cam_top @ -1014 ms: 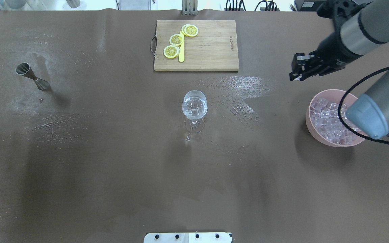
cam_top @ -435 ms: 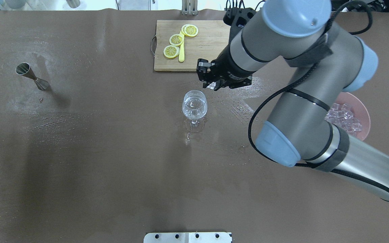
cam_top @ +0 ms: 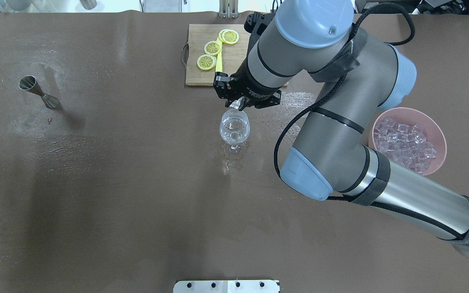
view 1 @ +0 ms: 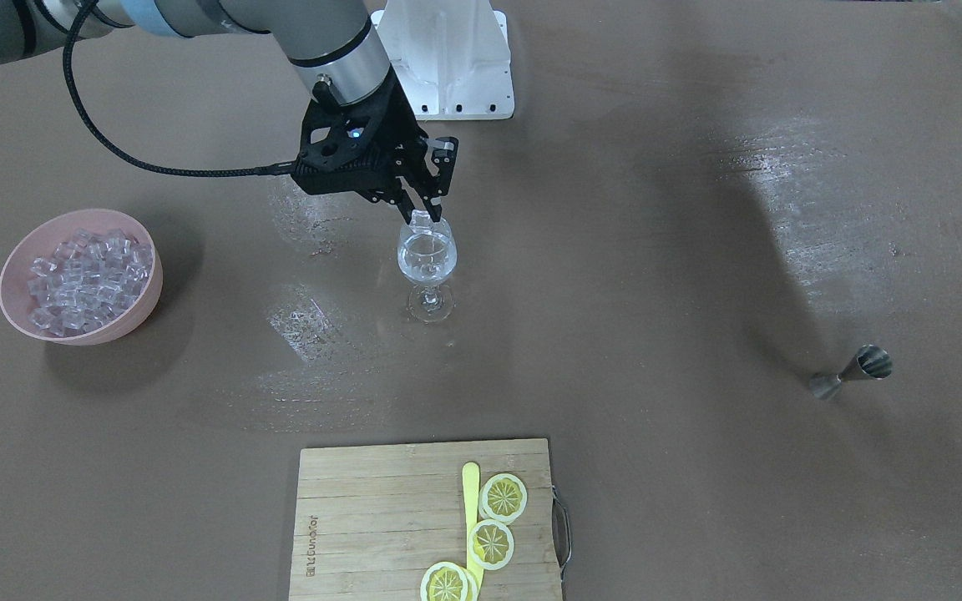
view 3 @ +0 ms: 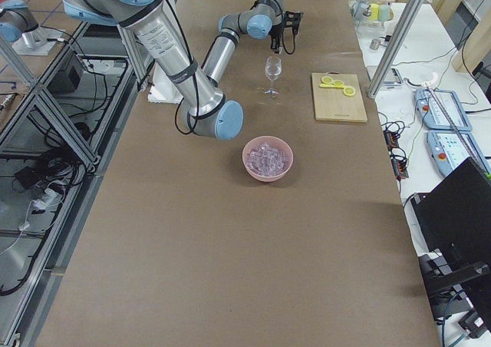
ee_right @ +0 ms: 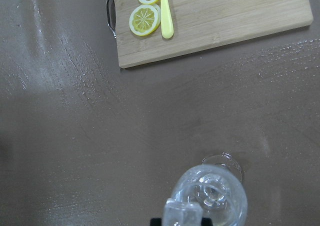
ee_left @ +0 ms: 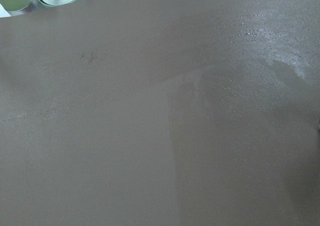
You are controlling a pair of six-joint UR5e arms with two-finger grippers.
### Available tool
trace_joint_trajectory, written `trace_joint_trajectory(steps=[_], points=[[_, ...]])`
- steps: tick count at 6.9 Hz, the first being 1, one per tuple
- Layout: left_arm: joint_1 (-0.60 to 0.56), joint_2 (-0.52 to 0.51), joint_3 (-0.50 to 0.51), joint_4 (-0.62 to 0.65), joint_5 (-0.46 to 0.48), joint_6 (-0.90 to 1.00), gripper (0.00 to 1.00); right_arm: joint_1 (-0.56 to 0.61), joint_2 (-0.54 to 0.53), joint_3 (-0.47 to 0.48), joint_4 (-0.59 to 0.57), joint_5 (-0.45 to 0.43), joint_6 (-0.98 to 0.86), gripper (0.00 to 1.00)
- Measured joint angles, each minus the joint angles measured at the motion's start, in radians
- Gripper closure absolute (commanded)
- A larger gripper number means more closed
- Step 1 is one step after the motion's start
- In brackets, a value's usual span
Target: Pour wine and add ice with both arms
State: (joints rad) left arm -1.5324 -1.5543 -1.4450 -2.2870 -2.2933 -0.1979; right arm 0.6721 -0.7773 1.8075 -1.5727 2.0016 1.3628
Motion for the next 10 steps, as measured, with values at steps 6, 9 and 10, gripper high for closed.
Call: trace_joint_trajectory(steps=[6,9,10], points=[[0.0,-0.006,-0.004,0.004,0.0,-0.014,0.02,0.003,-0.044,0.04,-0.01,-0.011,-0.019,0.01],[0.004,-0.048,-0.005,0.05,-0.023,-0.064,0.02,0.2,-0.303,0.114,-0.006,0.123,-0.361,0.0],[0.006,-0.078,-0.004,0.094,-0.037,-0.085,0.02,0.288,-0.393,0.109,-0.006,0.162,-0.54,0.0]])
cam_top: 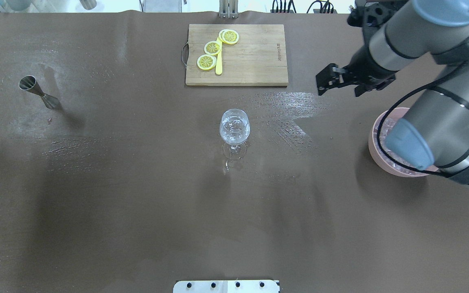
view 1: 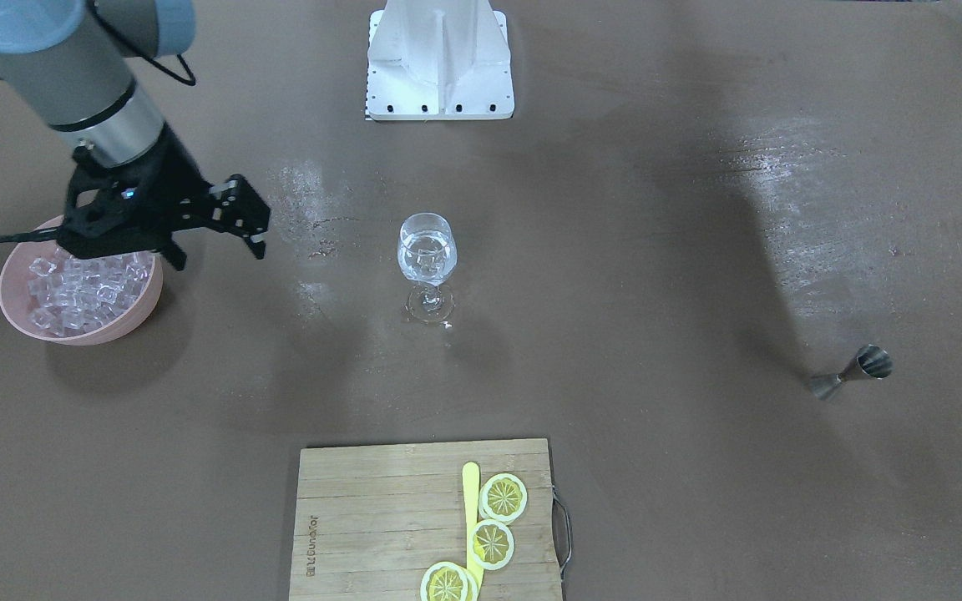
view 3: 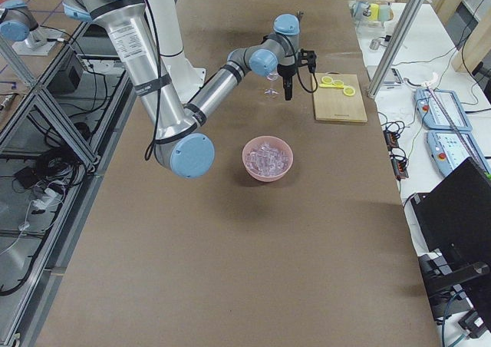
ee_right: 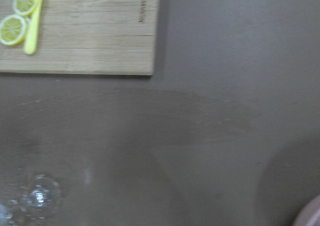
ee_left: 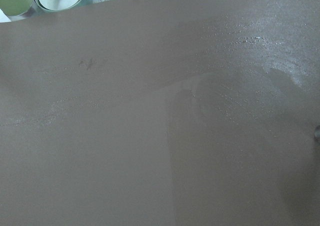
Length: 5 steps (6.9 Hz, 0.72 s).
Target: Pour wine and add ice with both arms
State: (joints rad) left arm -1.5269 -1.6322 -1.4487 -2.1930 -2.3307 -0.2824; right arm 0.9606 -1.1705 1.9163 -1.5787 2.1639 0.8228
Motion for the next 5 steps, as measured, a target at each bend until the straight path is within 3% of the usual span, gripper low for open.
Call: trace_joint_trajectory(steps=[3,5], points=[[0.006,-0.009,0.002,0.047,-0.008,0.002,0.02,0.236,-0.198,-0.051,0.001,0.102,-0.416,0.0],[0.016,0.065,-0.034,0.043,-0.015,0.007,0.02,0.408,-0.34,-0.095,0.001,0.178,-0.723,0.0]])
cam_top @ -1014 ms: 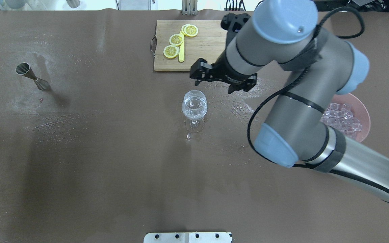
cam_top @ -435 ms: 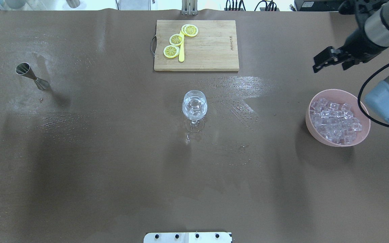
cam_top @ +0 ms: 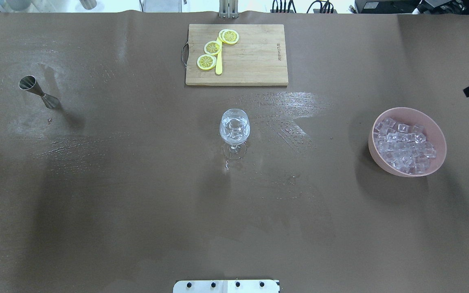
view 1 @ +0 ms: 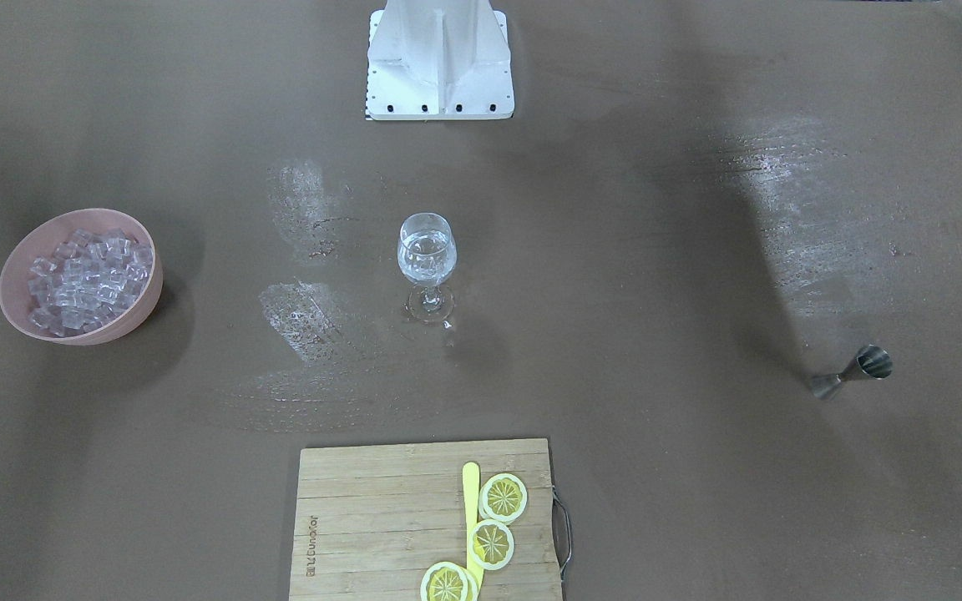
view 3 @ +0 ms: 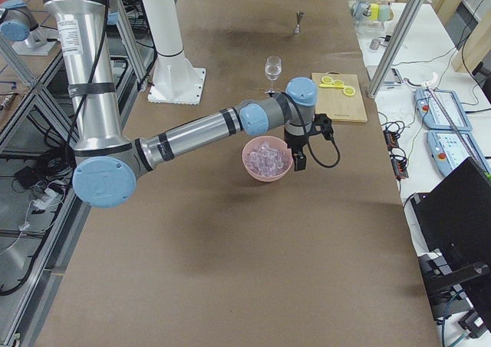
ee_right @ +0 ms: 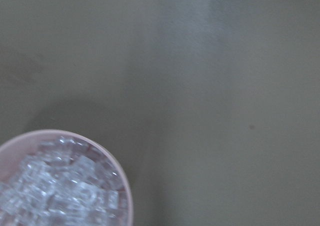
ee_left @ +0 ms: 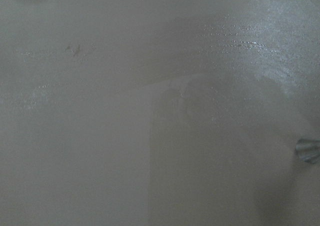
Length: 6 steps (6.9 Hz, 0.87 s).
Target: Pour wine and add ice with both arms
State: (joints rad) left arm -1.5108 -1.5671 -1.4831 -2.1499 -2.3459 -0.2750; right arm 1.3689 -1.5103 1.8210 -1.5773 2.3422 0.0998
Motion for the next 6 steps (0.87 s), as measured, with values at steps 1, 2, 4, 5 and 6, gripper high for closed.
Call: trace_joint_trajectory(steps=[1,2,4,5,6], points=[[0.003,0.038,-0.018,-0.015,-0.011,0.007,0.02,0.079,-0.07,-0.012,0.0,0.017,-0.121,0.0],[0.004,0.064,-0.027,-0.036,-0.04,0.019,0.02,0.141,-0.125,-0.033,0.001,0.022,-0.208,0.0],[0.004,0.083,-0.028,-0.05,-0.097,0.03,0.02,0.222,-0.182,-0.108,0.001,0.023,-0.335,0.0],[0.006,0.082,-0.027,-0.047,-0.105,0.032,0.02,0.238,-0.192,-0.133,0.002,0.019,-0.353,0.0],[0.011,0.077,-0.029,-0.029,-0.107,0.033,0.02,0.245,-0.193,-0.148,0.003,0.018,-0.361,0.0]])
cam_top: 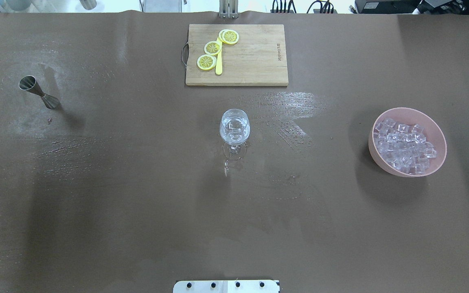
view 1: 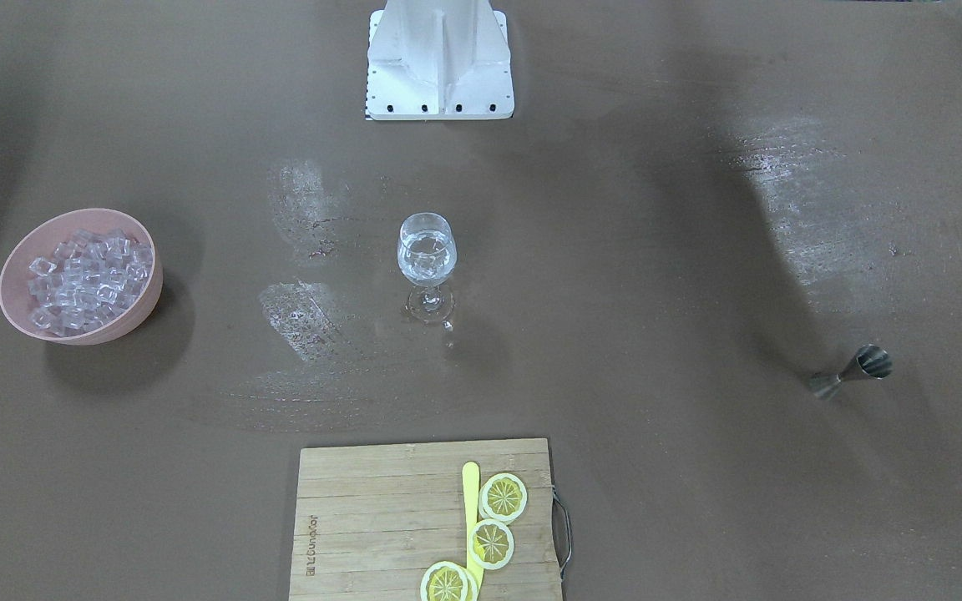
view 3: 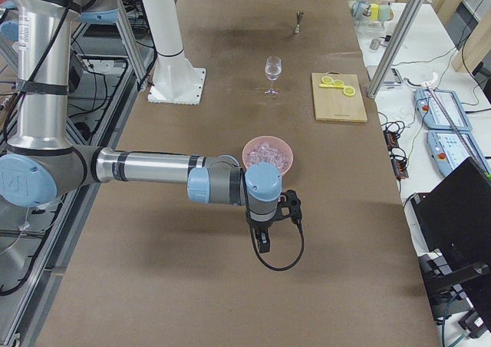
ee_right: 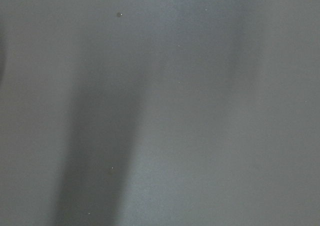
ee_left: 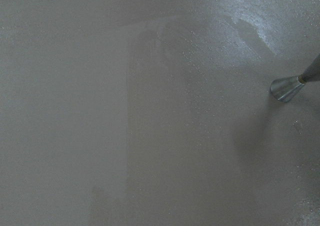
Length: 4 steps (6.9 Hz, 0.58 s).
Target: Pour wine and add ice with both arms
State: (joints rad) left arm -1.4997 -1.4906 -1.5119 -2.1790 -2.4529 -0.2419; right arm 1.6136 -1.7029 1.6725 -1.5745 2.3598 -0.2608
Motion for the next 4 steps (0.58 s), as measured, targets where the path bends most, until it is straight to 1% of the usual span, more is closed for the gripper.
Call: trace_joint_trajectory(steps=[1,4], points=[[0.011,-0.01,-0.001,0.051,0.004,0.0,0.02,0.006,0.0,-0.003,0.0,0.0,-0.008,0.0],[0.037,-0.082,-0.035,0.327,0.047,0.032,0.02,0.016,-0.004,-0.012,0.0,0.001,-0.002,0.0]])
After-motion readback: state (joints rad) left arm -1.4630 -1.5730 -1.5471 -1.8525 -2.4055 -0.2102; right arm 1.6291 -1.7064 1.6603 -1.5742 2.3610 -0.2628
